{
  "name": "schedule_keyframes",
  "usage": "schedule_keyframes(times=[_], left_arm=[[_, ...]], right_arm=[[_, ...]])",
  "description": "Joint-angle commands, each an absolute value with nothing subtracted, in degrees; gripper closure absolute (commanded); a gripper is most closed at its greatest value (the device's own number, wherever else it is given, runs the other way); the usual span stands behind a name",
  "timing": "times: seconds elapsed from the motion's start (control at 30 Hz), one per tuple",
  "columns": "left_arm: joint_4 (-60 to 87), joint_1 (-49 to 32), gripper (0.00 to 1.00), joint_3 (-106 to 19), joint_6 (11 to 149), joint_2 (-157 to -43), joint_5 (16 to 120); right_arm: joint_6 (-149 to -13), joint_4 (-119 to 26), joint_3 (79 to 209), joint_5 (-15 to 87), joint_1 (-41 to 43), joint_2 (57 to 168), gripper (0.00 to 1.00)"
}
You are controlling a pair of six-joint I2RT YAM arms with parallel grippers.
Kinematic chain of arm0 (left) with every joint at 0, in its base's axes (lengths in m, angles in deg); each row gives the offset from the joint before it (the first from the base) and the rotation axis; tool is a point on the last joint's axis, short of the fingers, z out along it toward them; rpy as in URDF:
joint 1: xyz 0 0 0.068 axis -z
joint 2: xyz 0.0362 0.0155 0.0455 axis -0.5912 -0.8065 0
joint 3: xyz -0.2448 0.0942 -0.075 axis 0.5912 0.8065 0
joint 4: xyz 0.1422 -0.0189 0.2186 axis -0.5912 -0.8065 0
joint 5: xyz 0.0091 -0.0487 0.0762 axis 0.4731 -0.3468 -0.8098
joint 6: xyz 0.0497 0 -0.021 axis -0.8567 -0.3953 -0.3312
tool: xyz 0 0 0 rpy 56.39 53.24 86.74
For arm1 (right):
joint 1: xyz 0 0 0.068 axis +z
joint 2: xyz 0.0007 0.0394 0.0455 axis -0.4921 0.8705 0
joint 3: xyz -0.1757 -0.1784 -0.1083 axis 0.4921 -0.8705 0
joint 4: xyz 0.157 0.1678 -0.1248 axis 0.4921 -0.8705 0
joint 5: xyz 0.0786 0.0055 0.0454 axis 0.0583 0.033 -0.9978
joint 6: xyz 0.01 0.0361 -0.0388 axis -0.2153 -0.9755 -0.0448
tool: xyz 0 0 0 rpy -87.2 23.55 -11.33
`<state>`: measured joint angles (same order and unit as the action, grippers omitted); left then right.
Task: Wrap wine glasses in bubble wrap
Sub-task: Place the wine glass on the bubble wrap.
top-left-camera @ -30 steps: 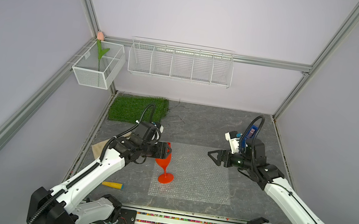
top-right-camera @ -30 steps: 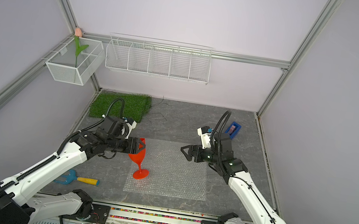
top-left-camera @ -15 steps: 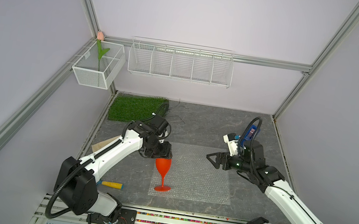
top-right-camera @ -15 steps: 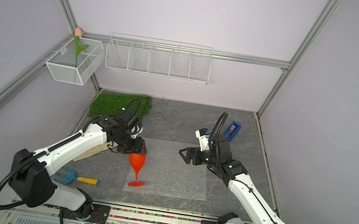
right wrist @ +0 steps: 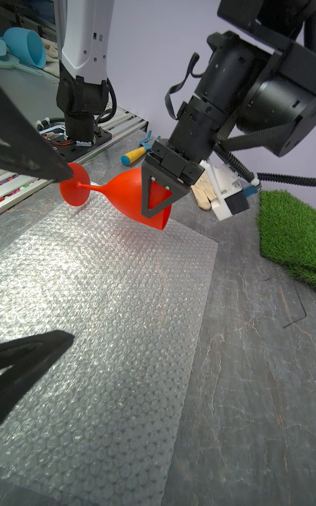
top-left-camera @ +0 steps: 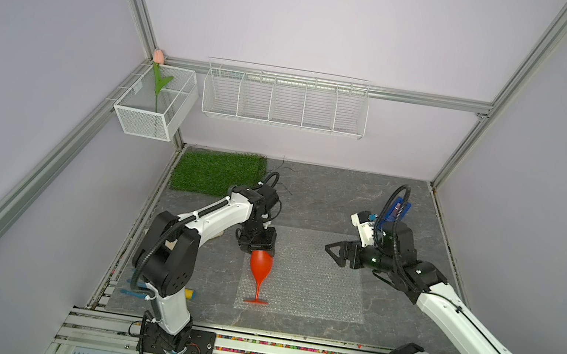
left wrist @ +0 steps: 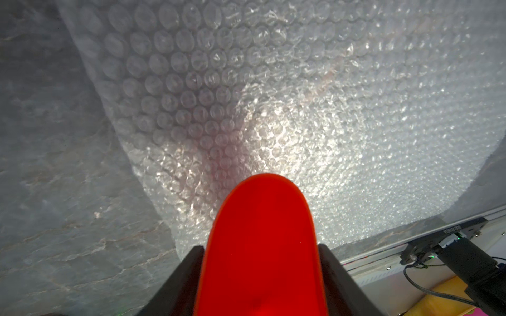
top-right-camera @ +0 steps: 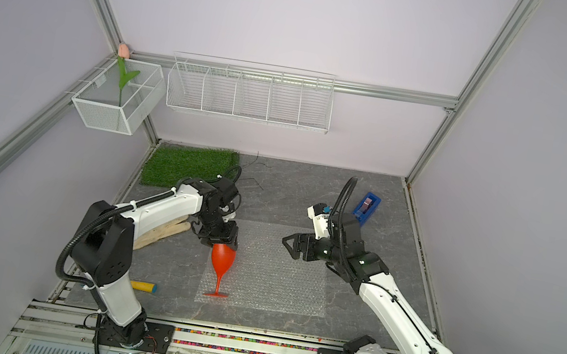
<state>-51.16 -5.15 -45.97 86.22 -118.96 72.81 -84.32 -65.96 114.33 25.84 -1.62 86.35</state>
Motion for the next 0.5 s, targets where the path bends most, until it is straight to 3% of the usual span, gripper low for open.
schedule_keyframes(times=[0.0, 0.33, 0.43, 0.47], left_arm=[[-50.3, -5.8, 0.48, -48.6, 86.4, -122.3, 73.3], [-48.0, -6.1, 0.33, -51.7, 87.7, -128.4, 72.2], [-47.3, -6.0, 0.25, -51.4, 88.2, -127.7, 72.0], [-47.3, -6.1, 0.16, -51.4, 88.2, -127.3, 71.8]], right_arm=[[-83.7, -66.5, 113.3, 26.6, -1.3, 86.6, 0.11], [-82.8, -67.3, 111.9, 28.4, -1.3, 86.1, 0.11], [-82.7, -67.2, 111.7, 28.7, -1.3, 86.0, 0.11], [-82.7, -67.2, 111.7, 28.6, -1.3, 86.0, 0.11]])
